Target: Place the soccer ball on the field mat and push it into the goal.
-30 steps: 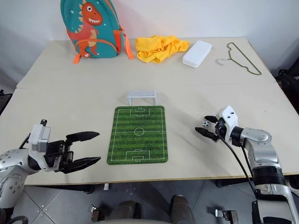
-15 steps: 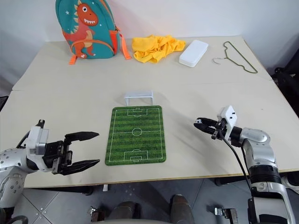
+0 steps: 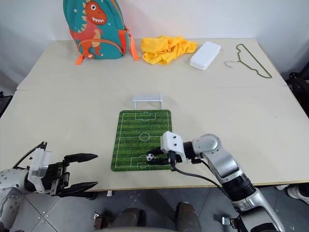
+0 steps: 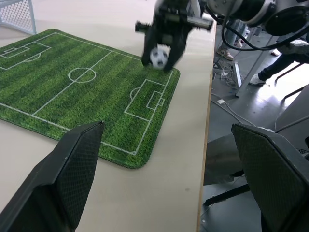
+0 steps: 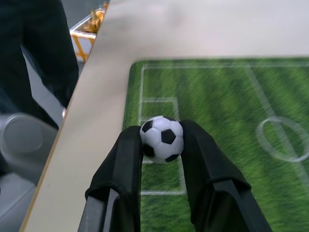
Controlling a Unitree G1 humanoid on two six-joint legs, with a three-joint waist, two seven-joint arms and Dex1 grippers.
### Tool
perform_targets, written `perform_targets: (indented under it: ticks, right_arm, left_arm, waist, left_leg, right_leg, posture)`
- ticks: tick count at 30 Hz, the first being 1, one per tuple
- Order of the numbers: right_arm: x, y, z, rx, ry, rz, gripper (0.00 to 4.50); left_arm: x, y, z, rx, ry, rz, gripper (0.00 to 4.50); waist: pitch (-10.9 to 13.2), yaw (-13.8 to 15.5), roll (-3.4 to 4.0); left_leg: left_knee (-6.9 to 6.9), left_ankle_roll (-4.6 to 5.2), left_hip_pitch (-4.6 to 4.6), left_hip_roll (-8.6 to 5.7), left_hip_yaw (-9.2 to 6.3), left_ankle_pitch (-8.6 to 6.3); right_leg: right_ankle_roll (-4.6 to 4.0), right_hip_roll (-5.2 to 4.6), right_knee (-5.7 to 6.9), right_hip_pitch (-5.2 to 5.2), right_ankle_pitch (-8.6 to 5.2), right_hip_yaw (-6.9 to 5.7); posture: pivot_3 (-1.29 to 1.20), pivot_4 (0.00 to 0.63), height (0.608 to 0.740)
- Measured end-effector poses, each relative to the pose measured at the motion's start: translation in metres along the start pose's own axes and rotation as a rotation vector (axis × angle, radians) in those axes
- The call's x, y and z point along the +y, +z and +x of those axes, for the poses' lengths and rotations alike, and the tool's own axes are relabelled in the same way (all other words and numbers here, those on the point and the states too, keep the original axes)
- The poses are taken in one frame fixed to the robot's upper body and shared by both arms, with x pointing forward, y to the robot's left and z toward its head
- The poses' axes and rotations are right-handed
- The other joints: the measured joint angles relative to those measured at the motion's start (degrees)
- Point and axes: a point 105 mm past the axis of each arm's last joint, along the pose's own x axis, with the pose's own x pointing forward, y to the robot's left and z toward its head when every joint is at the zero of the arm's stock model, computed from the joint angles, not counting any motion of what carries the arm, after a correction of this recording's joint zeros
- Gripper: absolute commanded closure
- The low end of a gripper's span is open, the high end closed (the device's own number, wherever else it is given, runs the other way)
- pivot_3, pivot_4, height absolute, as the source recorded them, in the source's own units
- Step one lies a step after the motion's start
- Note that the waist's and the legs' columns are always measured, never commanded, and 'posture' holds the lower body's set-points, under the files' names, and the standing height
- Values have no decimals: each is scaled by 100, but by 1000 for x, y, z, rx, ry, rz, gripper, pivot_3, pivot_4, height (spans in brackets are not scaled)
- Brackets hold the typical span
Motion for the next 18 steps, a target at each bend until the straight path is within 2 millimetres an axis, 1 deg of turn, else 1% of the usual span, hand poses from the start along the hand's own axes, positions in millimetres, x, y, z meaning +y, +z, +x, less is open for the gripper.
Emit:
perform_targets:
  ticks: [2, 7, 13, 18]
  right_arm:
    - [0, -6, 0, 19, -19, 10, 3665]
    - [-2, -7, 1, 24, -34, -1, 3665]
    - [3, 4, 23, -16, 9, -13, 3665]
    - [0, 11, 31, -26, 7, -29, 3665]
  left_arm:
    - [-2, 0, 1, 4, -1, -4, 0]
    - [-4, 0, 2, 4, 2, -9, 0]
    - [-2, 1, 2, 2, 11, -12, 0]
    - [-3, 0, 2, 0, 11, -17, 0]
  waist:
    - [0, -31, -1]
    - [0, -88, -1]
    - [0, -76, -1]
    - [0, -74, -1]
  left_leg:
    - [0, -1, 1, -15, 0, 1]
    - [-1, -10, 13, 0, 5, 5]
    - [0, -15, 15, 12, 4, 8]
    - [-2, -14, 14, 12, 3, 7]
  right_leg:
    - [0, 3, 1, -2, 0, -5]
    - [-6, 13, 3, -4, 1, -4]
    - [-12, 14, 8, -5, 4, -4]
    - [-12, 10, 6, -6, 4, -8]
  posture:
    - [0, 150, 740]
    - [0, 150, 740]
    - [0, 150, 740]
    - [0, 150, 740]
